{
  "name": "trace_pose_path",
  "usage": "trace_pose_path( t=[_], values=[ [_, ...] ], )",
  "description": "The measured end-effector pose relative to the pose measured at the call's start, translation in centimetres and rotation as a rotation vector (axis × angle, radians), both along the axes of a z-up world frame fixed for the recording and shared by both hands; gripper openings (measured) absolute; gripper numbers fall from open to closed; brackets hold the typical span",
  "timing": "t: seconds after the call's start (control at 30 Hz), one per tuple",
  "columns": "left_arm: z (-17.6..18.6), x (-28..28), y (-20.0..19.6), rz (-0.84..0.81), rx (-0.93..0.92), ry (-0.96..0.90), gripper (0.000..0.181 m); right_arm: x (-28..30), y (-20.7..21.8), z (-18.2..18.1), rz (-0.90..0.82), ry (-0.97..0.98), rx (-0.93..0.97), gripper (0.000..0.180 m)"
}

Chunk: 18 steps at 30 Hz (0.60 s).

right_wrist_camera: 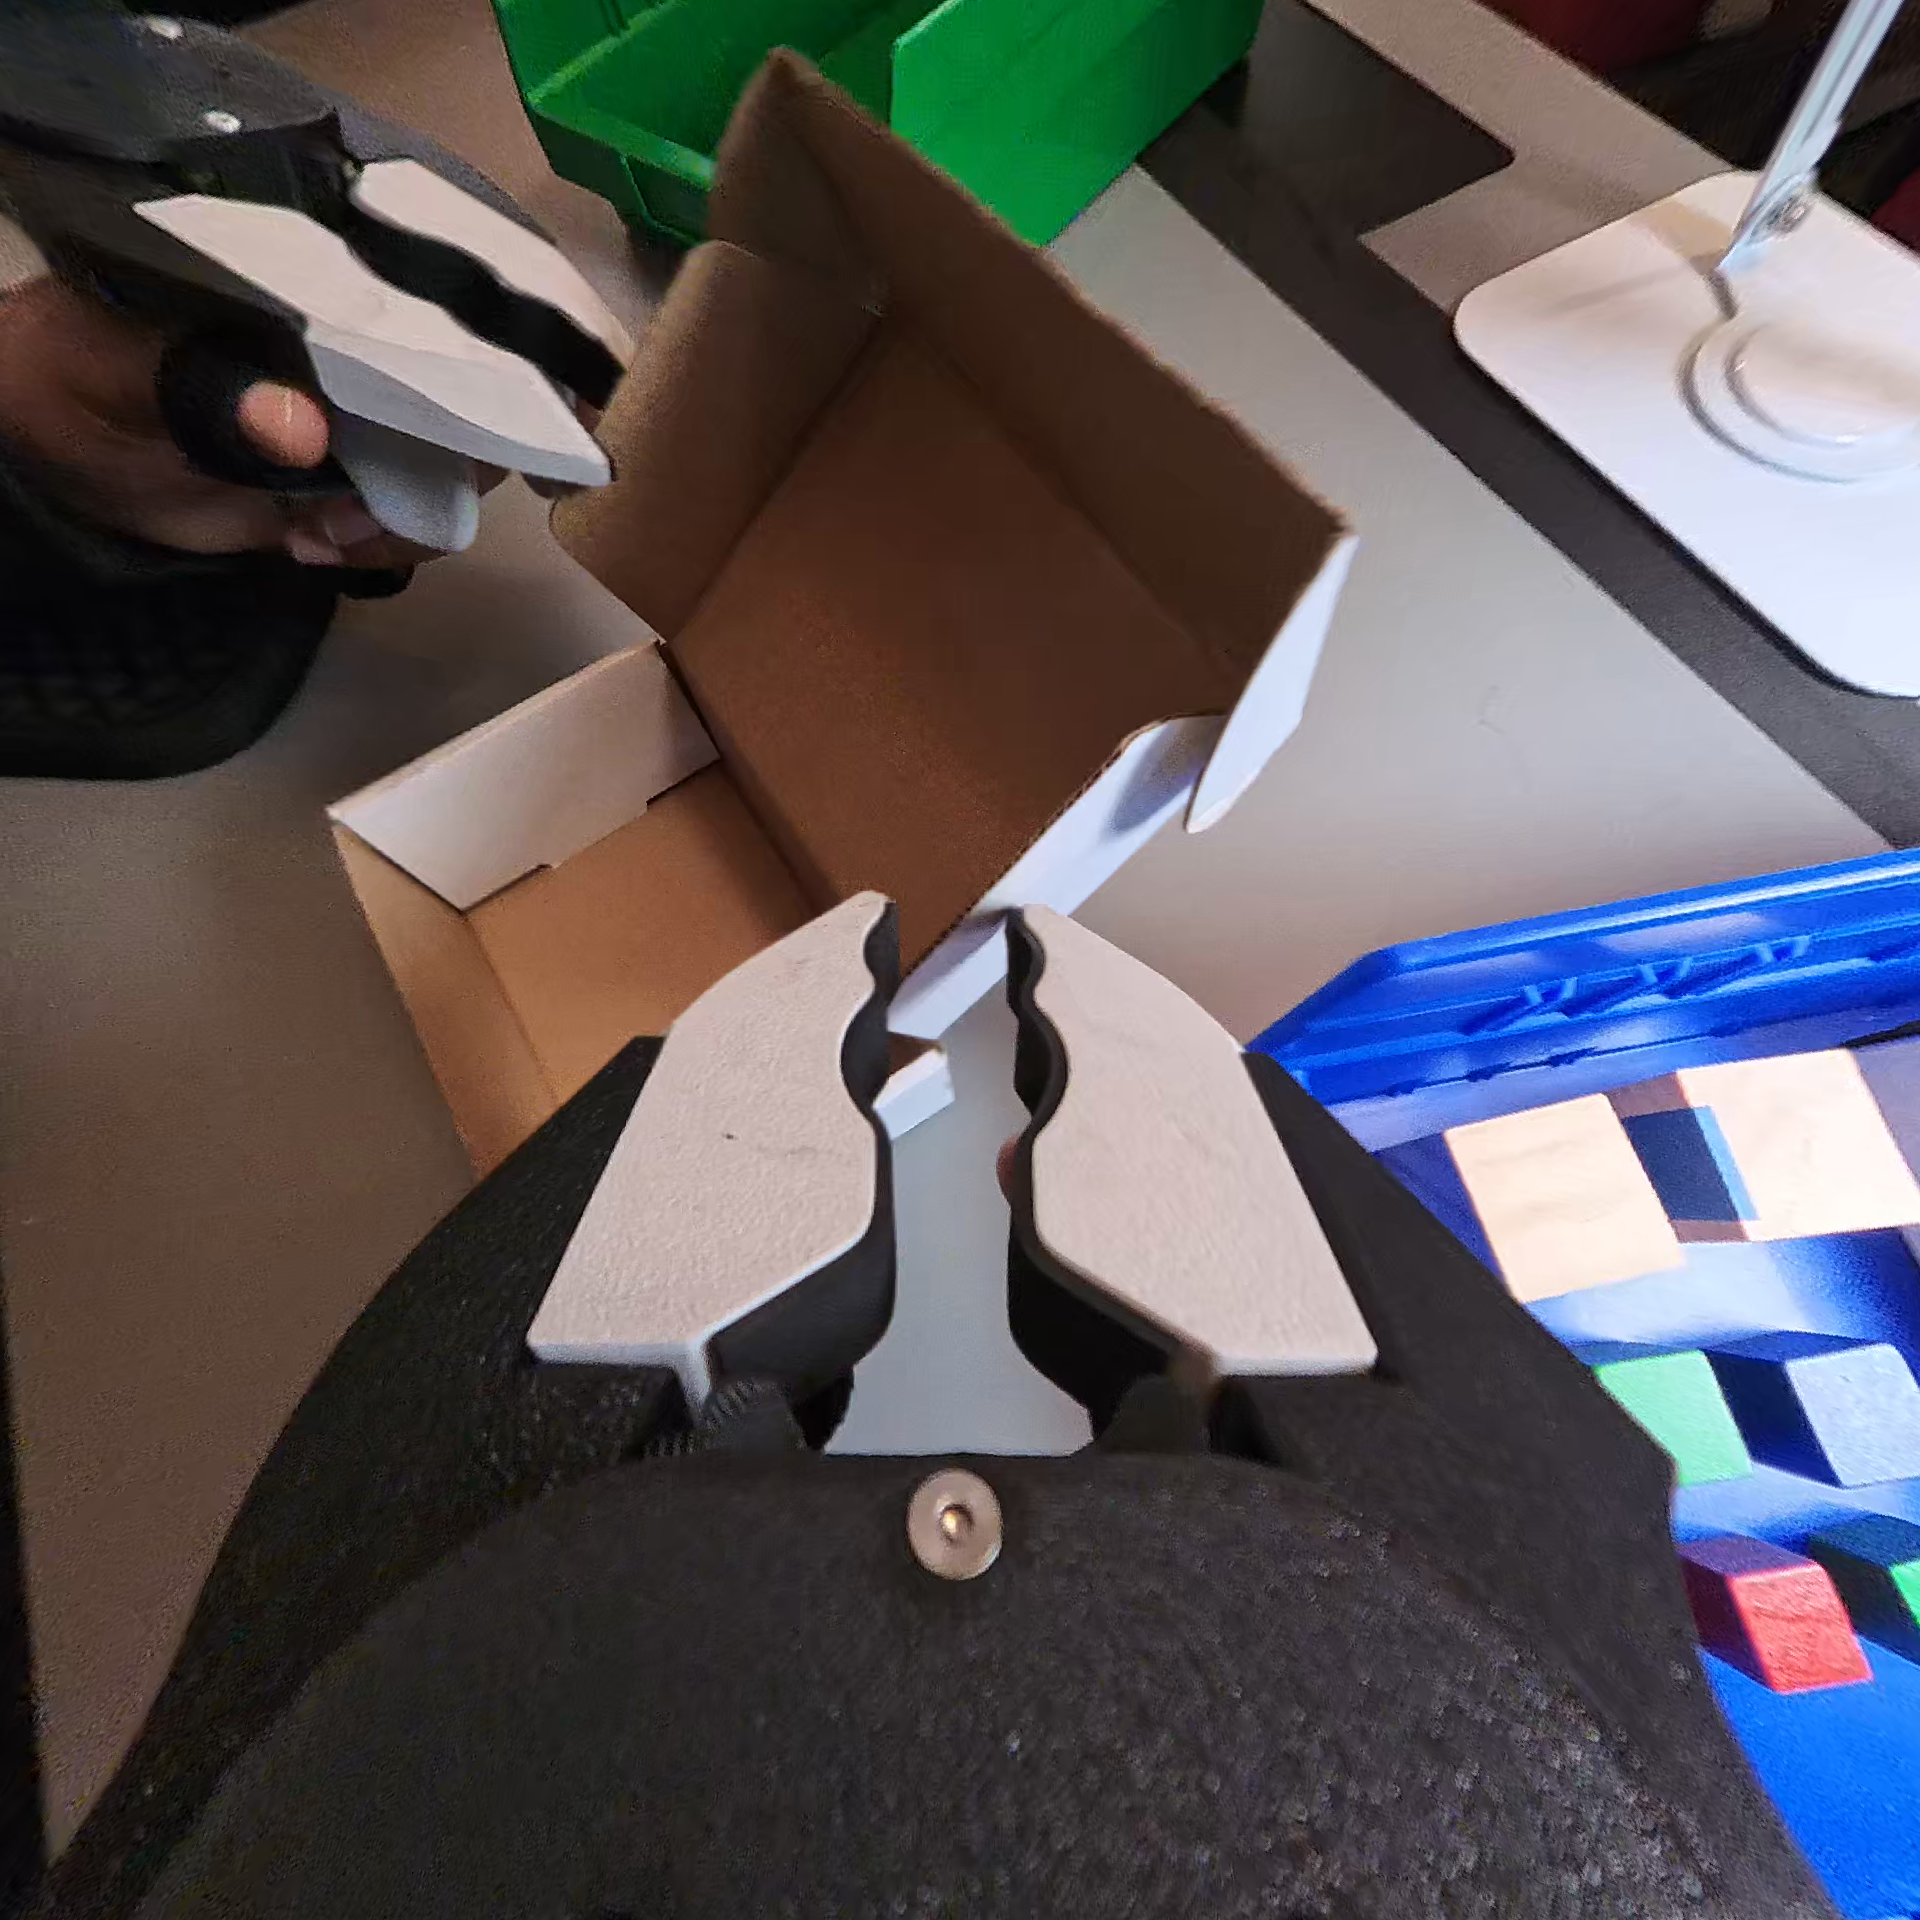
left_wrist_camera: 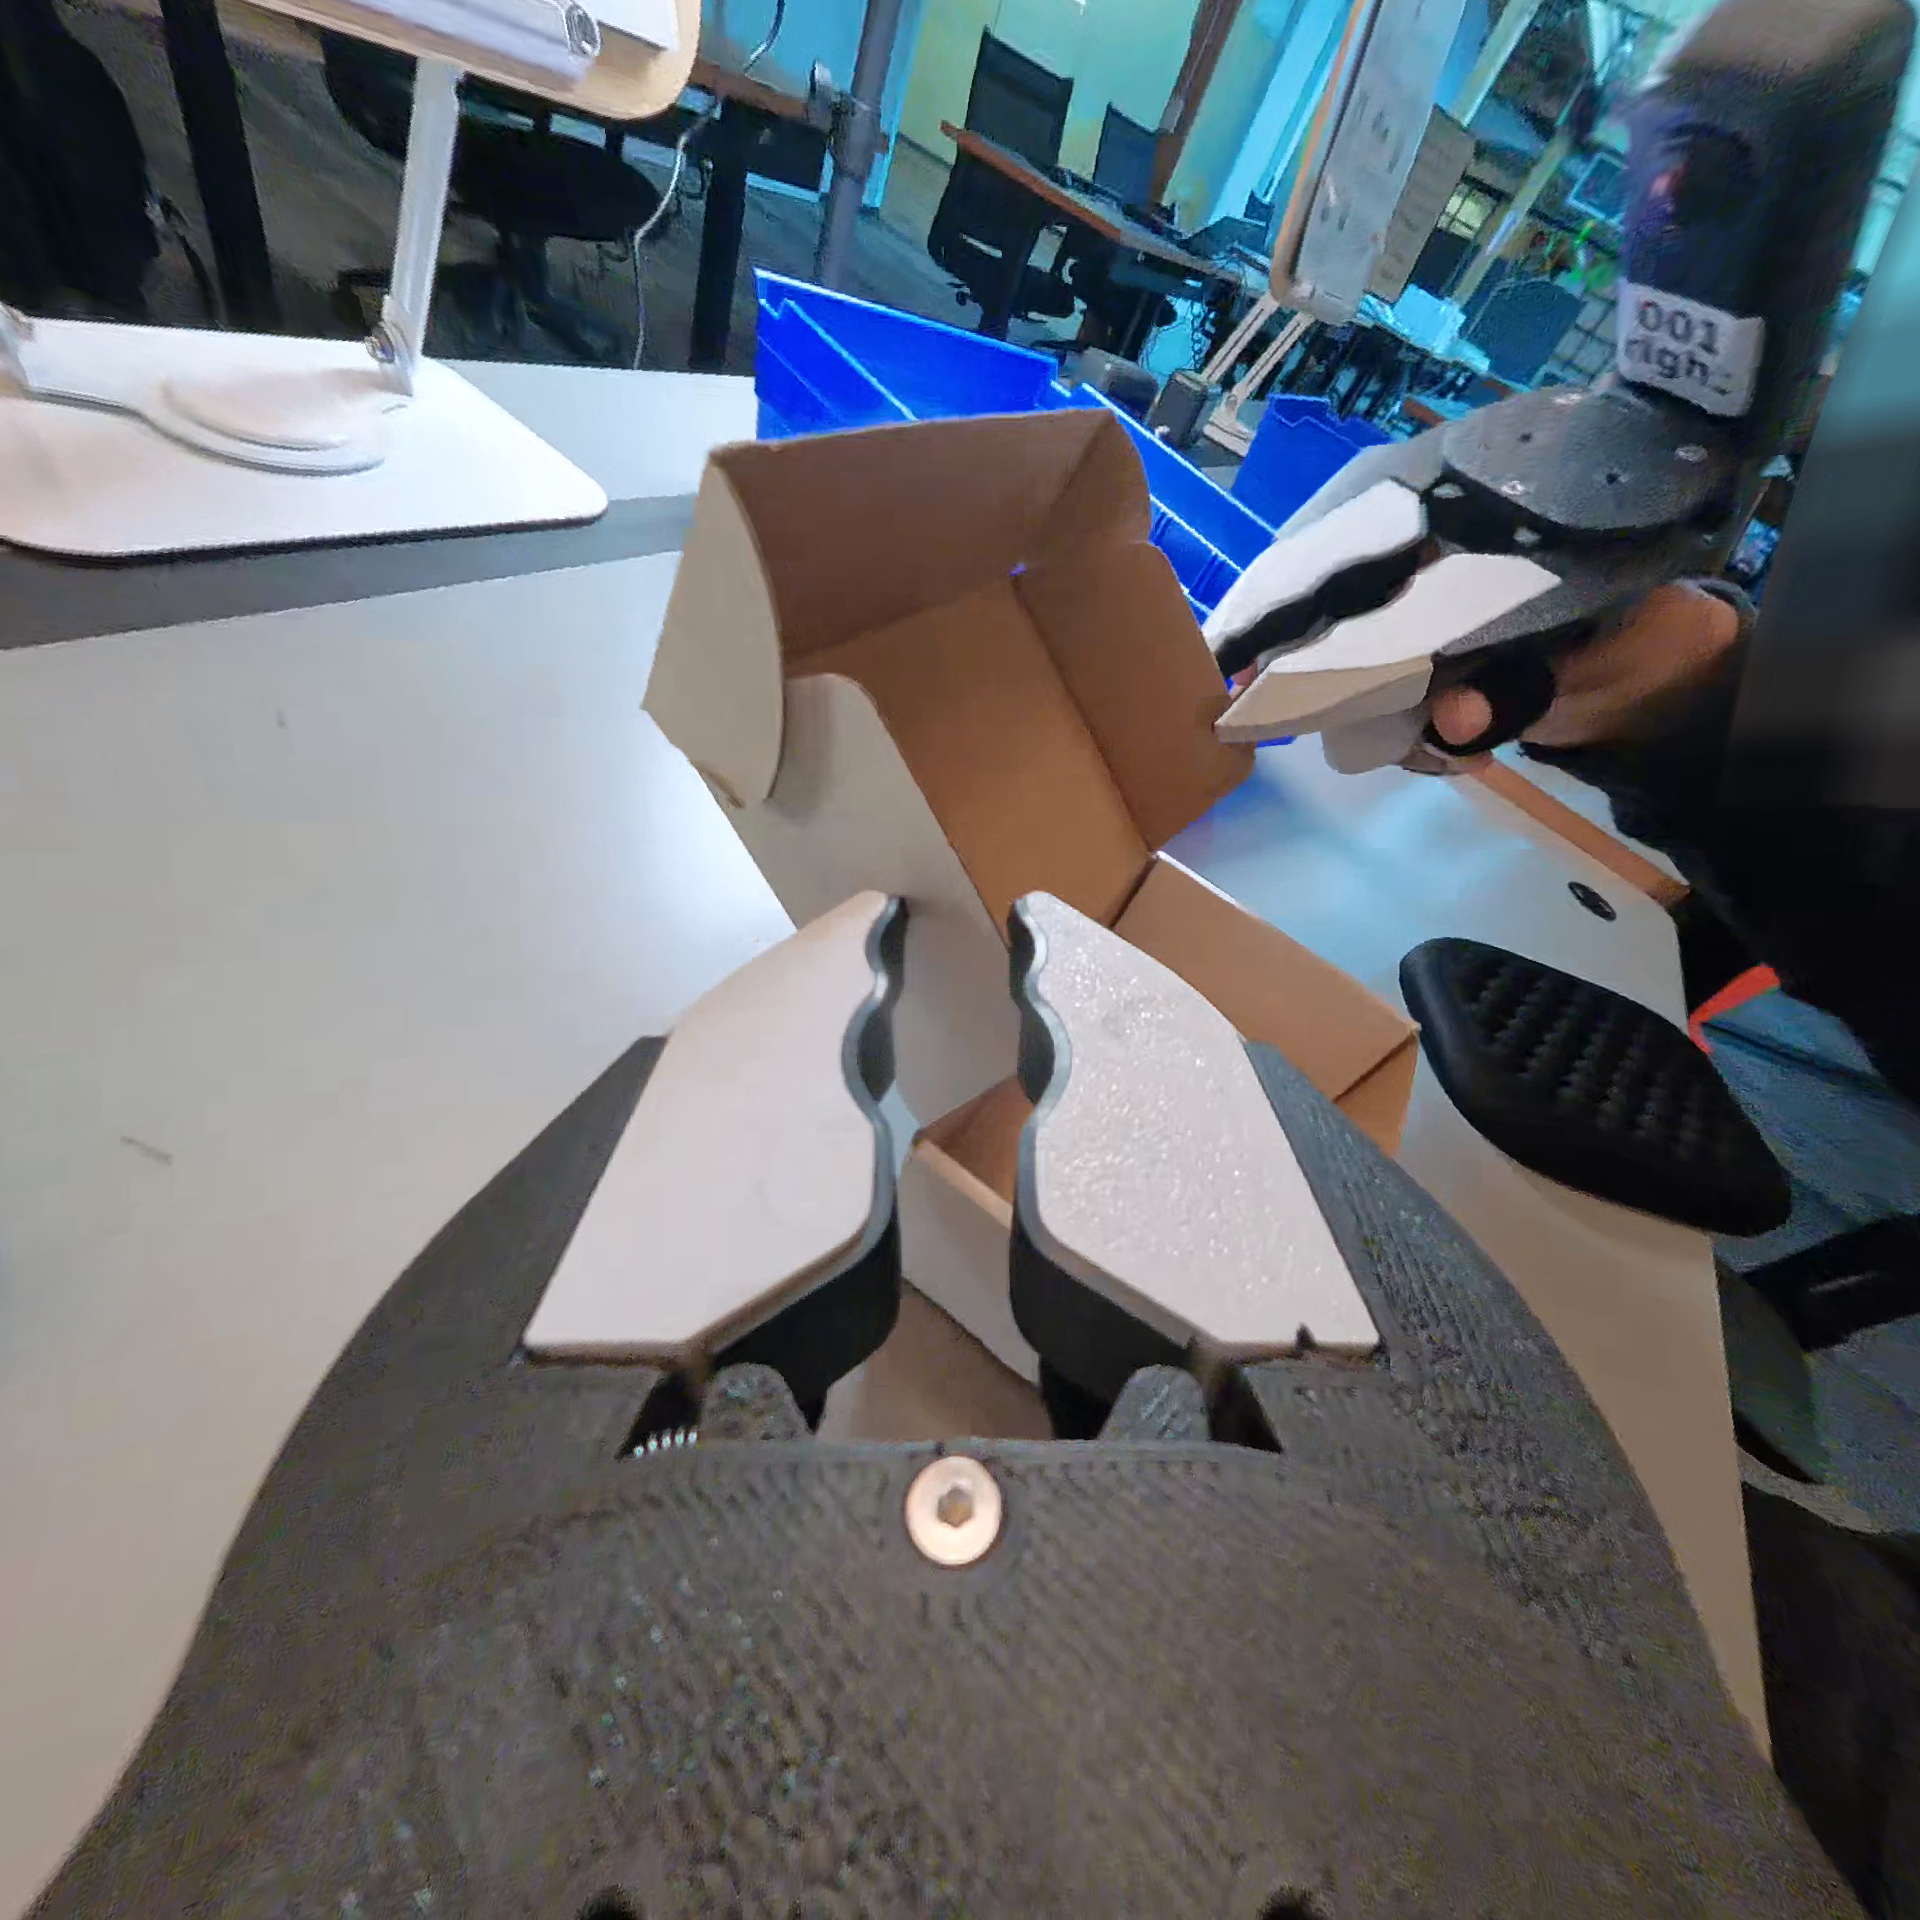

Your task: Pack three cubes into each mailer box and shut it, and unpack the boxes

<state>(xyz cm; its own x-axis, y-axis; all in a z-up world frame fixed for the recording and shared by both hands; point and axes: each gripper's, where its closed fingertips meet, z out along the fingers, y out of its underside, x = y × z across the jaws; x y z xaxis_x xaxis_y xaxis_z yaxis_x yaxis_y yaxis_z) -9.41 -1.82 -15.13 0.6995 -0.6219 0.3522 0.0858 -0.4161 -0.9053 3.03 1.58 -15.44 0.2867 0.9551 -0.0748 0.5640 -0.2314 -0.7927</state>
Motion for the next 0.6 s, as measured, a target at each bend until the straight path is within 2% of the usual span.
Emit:
trace_pose_path(
  t=[0.03,0.17,0.3,0.4,0.47,0.6],
  values=[
    [0.0,0.2,0.1,-0.005,0.000,0.001,0.017,-0.1,-0.2,0.0,-0.003,0.004,0.036,0.016],
    [0.4,1.0,-1.8,-0.095,0.083,0.053,0.015,0.5,-2.2,0.2,0.001,0.026,0.146,0.014],
    [-0.5,1.5,-5.1,-0.258,0.073,0.108,0.013,1.2,-5.7,-0.6,0.074,0.033,0.164,0.013],
    [-2.3,1.8,-7.0,-0.359,0.026,0.171,0.014,1.7,-8.2,-2.2,0.143,0.005,0.107,0.015],
    [-3.3,1.9,-8.2,-0.425,-0.005,0.213,0.021,2.1,-9.1,-3.3,0.186,-0.030,0.093,0.017],
    [-3.6,0.5,-9.8,-0.478,0.024,0.296,0.039,3.4,-10.4,-2.9,0.257,-0.043,0.099,0.037]
  ],
)
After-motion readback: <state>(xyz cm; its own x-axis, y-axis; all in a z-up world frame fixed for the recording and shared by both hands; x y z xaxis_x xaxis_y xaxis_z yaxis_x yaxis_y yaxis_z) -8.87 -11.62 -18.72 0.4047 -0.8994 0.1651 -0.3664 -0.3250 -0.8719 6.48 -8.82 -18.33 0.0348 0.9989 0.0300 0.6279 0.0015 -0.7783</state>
